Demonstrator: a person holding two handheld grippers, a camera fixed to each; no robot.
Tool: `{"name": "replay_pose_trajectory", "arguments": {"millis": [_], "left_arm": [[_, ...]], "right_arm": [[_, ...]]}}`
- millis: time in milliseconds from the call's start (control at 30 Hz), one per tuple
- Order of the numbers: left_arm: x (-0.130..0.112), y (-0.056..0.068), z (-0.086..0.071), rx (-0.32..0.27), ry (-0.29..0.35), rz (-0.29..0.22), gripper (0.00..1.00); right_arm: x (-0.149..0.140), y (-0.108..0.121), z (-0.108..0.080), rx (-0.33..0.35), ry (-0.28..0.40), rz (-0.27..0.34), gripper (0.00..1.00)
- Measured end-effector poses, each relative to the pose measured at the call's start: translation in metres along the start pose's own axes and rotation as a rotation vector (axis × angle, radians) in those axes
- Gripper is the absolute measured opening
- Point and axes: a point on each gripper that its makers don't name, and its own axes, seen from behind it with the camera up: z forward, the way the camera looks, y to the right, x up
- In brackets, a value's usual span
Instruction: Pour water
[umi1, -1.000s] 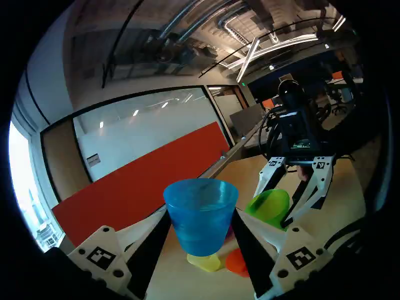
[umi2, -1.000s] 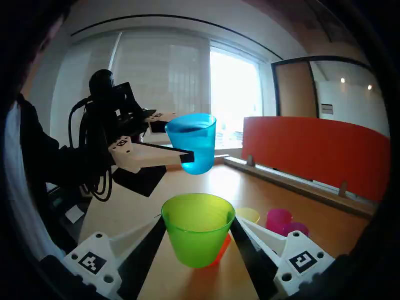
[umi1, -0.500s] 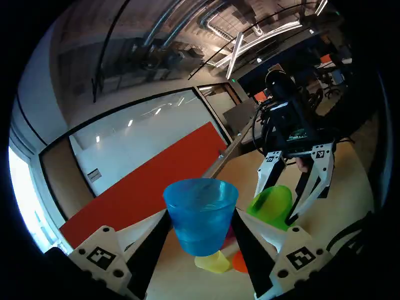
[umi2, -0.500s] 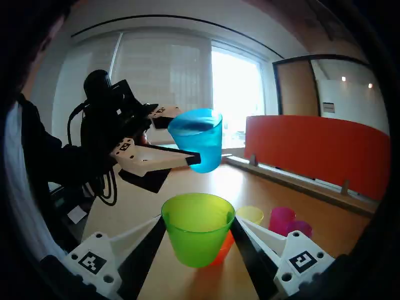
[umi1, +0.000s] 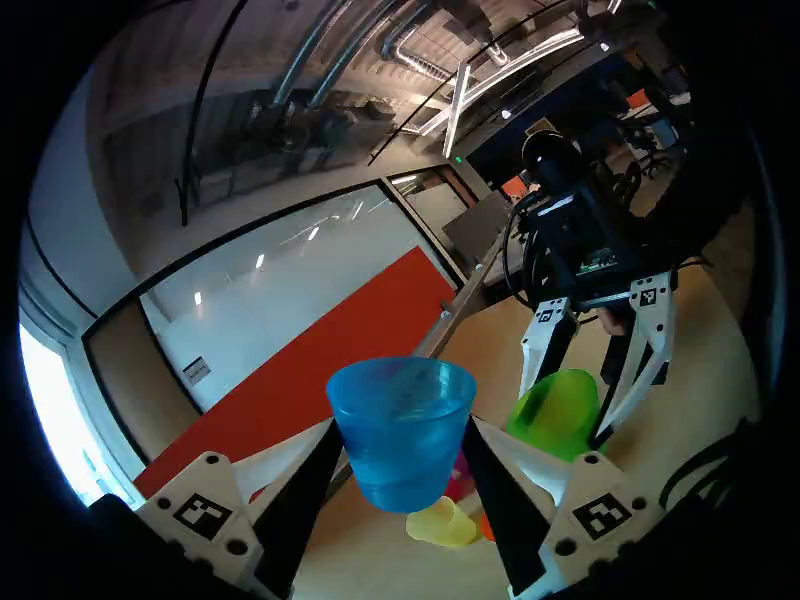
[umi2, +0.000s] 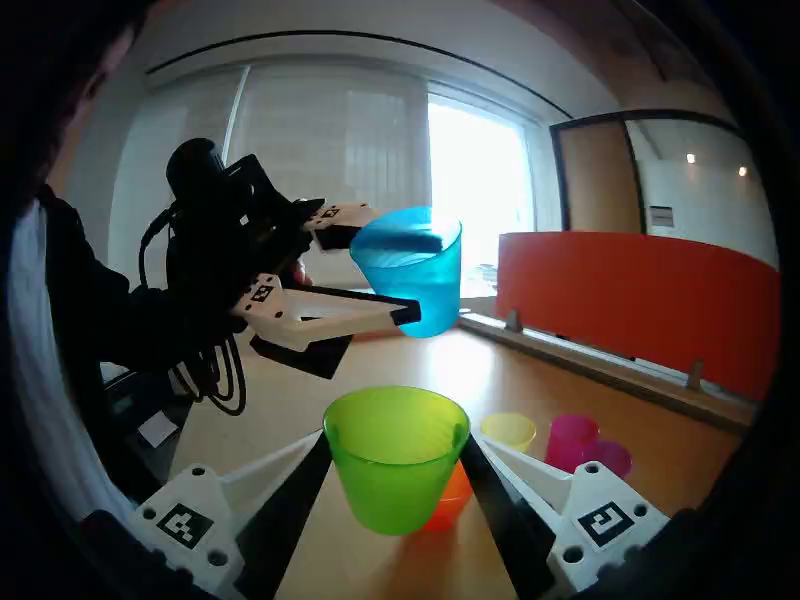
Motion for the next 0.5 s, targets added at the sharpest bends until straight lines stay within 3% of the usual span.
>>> {"name": "replay_pose_trajectory", "arguments": {"millis": [500], "left_arm": [[0.0054,-0.0002,-0.0012,-0.001,0.015,0.042,0.81]], "right_arm": [[0.0050,-0.0044,0.0006,0.013,0.013,-0.001,0.90]]}}
